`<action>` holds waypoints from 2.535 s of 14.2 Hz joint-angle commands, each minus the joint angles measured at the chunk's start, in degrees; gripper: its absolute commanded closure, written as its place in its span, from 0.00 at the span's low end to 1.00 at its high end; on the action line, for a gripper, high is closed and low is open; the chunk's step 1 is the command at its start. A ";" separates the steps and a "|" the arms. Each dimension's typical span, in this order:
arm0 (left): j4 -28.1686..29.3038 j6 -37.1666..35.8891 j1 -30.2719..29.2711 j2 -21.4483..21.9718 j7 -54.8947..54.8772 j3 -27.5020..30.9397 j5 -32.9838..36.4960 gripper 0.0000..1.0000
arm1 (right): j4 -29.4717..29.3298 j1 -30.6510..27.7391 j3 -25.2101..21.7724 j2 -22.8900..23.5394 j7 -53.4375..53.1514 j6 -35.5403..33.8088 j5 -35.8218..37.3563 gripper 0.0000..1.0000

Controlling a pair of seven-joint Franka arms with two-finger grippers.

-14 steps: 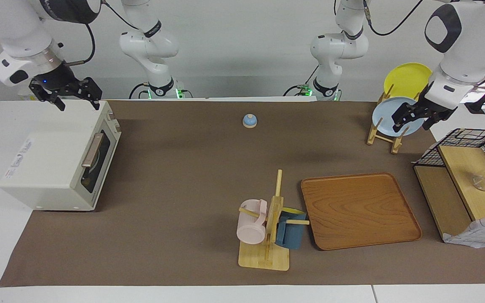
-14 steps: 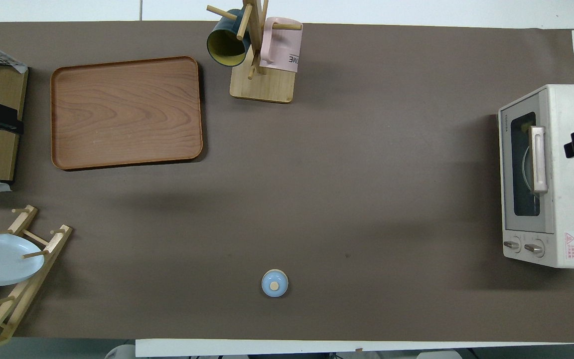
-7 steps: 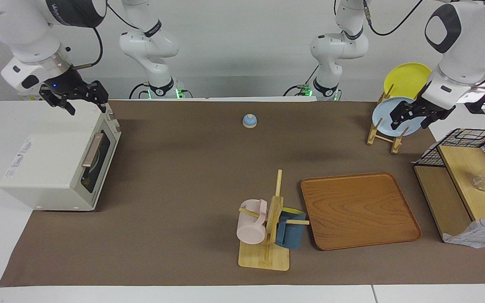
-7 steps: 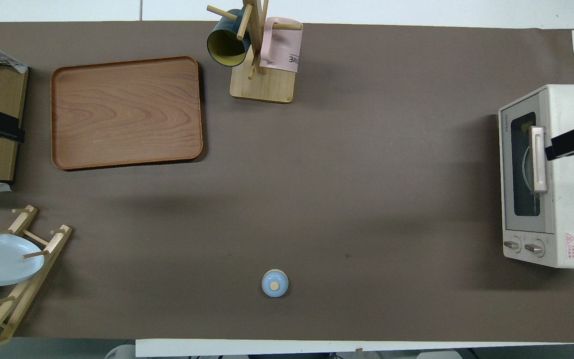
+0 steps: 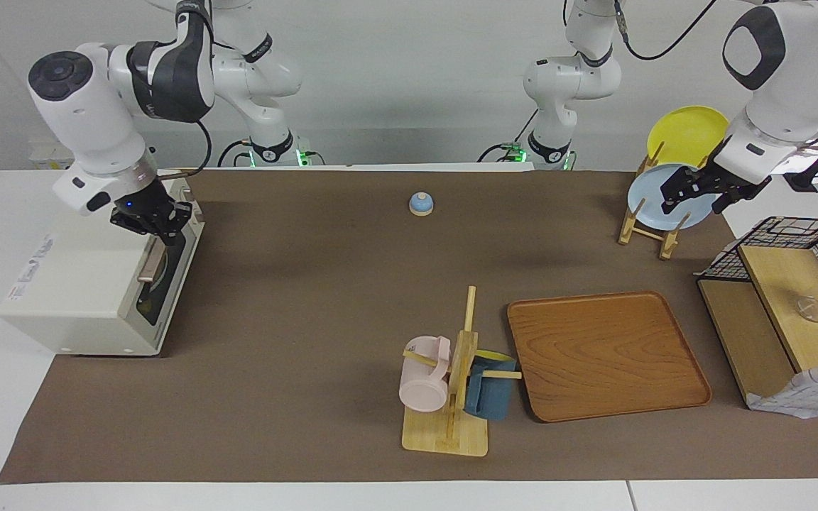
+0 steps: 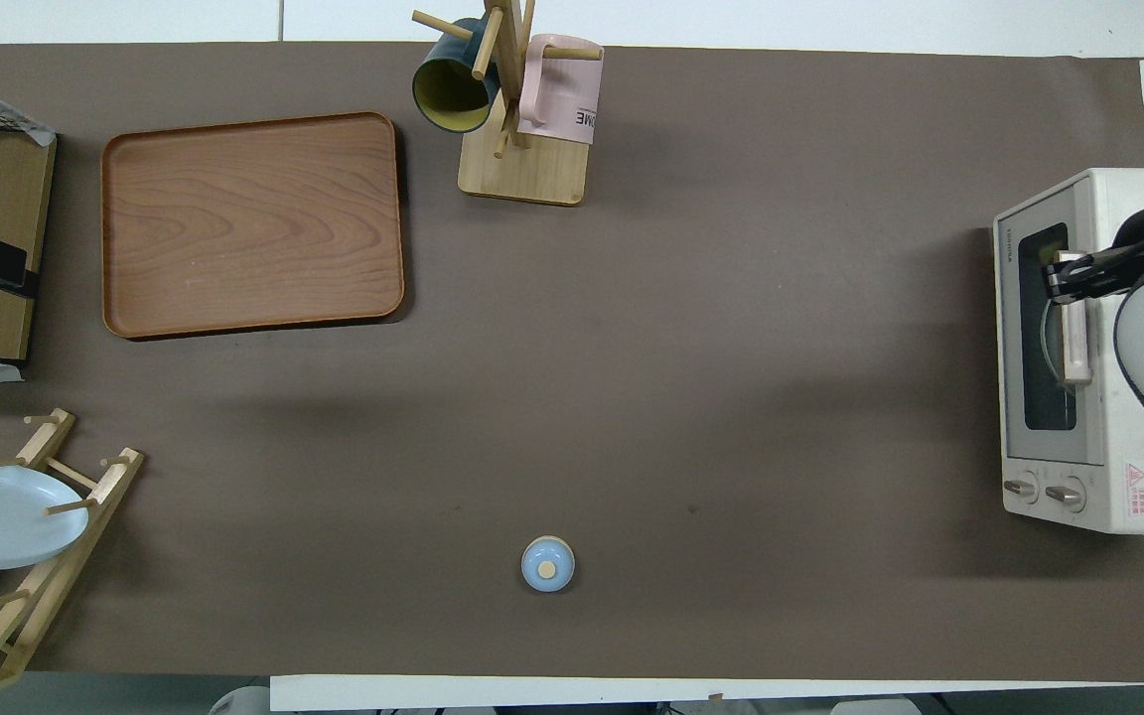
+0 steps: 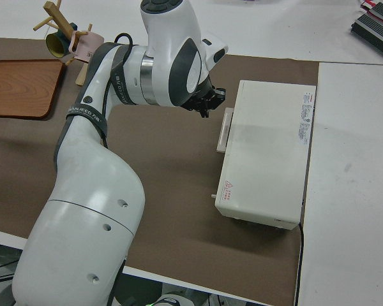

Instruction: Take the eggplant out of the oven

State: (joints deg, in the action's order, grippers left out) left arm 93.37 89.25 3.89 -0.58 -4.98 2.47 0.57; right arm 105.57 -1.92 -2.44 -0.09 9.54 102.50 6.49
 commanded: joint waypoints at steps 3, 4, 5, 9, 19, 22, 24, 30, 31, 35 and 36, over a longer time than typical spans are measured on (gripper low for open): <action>-0.56 -1.19 -0.29 0.22 -0.56 -0.10 0.04 0.00 | 2.70 -4.14 0.24 -0.17 1.10 0.77 2.03 1.00; -0.56 -1.10 -0.29 0.22 -0.56 -0.18 0.04 0.00 | 3.23 -4.23 0.24 -0.17 1.10 1.29 2.03 1.00; -0.56 -1.10 -0.20 0.22 -0.56 -0.19 0.04 0.00 | 3.85 -4.23 0.24 -0.17 1.10 1.56 2.03 1.00; -0.56 -1.19 -0.47 0.22 -0.56 -0.10 0.04 0.00 | 5.52 -4.14 0.24 -0.08 1.01 3.58 2.03 1.00; -0.56 -1.10 -0.55 0.22 -0.65 -0.10 0.04 0.00 | 8.95 1.47 0.51 4.39 -5.12 11.84 1.60 1.00; -0.56 -1.01 -0.64 0.22 -0.73 -0.10 0.04 0.00 | 8.95 3.41 0.51 7.11 -6.11 13.95 0.98 1.00; -0.56 -1.10 -0.64 0.22 -0.74 -0.10 0.04 0.00 | 9.13 3.50 0.59 9.05 -6.64 15.79 0.98 1.00; -0.56 -1.01 -0.64 0.22 -0.65 -0.10 -0.05 0.00 | 9.13 5.87 0.68 15.02 -9.35 21.15 0.80 0.99; -0.56 -1.10 -0.64 0.22 -0.73 -0.10 0.04 0.00 | 9.13 6.40 0.68 15.99 -10.06 22.03 0.80 0.99; -0.56 -1.01 -0.64 0.22 -0.73 -0.10 0.04 0.00 | 8.78 8.41 0.68 16.79 -12.61 23.27 -1.90 0.93; -0.56 -1.10 -0.64 0.22 -0.65 -0.10 0.04 0.00 | 7.91 8.86 0.68 16.88 -12.96 22.49 -4.10 0.85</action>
State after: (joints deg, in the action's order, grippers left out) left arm 93.37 89.24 3.71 -0.58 -4.98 2.47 0.57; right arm 115.25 5.91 -0.71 16.82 -2.38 125.23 4.22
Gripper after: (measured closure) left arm 0.000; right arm 0.943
